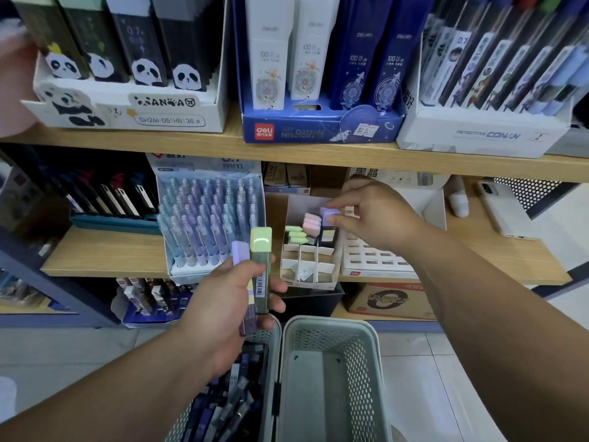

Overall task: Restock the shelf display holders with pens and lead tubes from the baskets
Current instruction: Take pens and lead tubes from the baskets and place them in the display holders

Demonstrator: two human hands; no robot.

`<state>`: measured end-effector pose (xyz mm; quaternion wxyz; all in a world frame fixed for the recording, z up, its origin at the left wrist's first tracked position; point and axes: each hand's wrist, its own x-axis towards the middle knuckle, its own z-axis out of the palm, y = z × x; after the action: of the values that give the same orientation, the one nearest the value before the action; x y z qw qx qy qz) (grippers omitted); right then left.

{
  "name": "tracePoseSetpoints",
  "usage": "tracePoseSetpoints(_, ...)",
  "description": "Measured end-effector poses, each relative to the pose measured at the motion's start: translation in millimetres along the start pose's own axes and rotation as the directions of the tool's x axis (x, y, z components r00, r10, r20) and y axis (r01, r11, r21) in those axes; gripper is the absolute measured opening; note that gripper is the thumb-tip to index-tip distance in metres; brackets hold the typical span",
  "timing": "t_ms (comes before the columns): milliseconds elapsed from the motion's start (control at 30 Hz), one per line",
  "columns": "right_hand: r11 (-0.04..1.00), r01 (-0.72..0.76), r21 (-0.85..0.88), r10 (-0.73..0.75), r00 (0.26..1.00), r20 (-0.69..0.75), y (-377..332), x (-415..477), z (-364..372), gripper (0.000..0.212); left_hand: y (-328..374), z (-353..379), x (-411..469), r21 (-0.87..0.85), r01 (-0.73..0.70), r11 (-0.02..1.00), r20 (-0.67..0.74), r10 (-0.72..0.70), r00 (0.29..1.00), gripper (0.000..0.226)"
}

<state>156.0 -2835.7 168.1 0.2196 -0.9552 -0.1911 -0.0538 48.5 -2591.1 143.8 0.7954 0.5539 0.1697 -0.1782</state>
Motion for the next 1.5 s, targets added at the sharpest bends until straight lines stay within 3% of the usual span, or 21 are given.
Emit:
tracePoseSetpoints(133,0.989,-0.010,-0.148,-0.001,0.997,-0.074,-4,1,6,0.016,0,0,0,0.001,0.003,1.000,0.006,-0.003,1.000,0.018)
tracePoseSetpoints(300,0.984,-0.046,-0.170,0.019,0.988,-0.156,-9,-2,10,0.002,1,0,-1,-0.003,0.001,1.000,0.021,-0.001,1.000,0.020)
tracePoseSetpoints(467,0.979,-0.060,-0.195,0.029,0.987,-0.158,-20,-8,15,0.018,1,0,-1,-0.007,0.001,1.000,0.018,-0.001,1.000,0.020)
tracePoseSetpoints(600,0.992,-0.049,-0.120,0.032,0.989,-0.144,-26,-14,15,0.050,0,-1,0,-0.002,-0.003,1.000,0.015,0.003,1.000,0.020)
tracePoseSetpoints(733,0.978,-0.008,-0.209,-0.021,0.990,-0.139,-24,-14,18,0.045,-1,2,0,0.009,-0.009,1.000,0.018,0.009,1.000,0.017)
tracePoseSetpoints(933,0.991,0.082,-0.103,-0.091,0.992,-0.085,-26,-8,20,0.023,-1,5,-2,0.011,0.012,1.000,0.046,-0.013,0.999,0.026)
tracePoseSetpoints(1133,0.999,-0.011,-0.039,0.007,0.994,-0.110,-19,-10,20,0.004,-2,9,1,0.059,0.013,0.998,0.064,-0.016,0.998,0.024)
tracePoseSetpoints(1367,0.982,-0.119,0.150,0.123,0.992,-0.023,-10,-18,16,0.015,-5,26,10,0.089,0.004,0.996,0.085,-0.012,0.996,0.012)
tracePoseSetpoints(1500,0.896,-0.210,0.392,0.202,0.977,0.061,-9,-24,10,0.013,-8,37,15,0.118,0.014,0.993,0.079,-0.024,0.997,0.012)
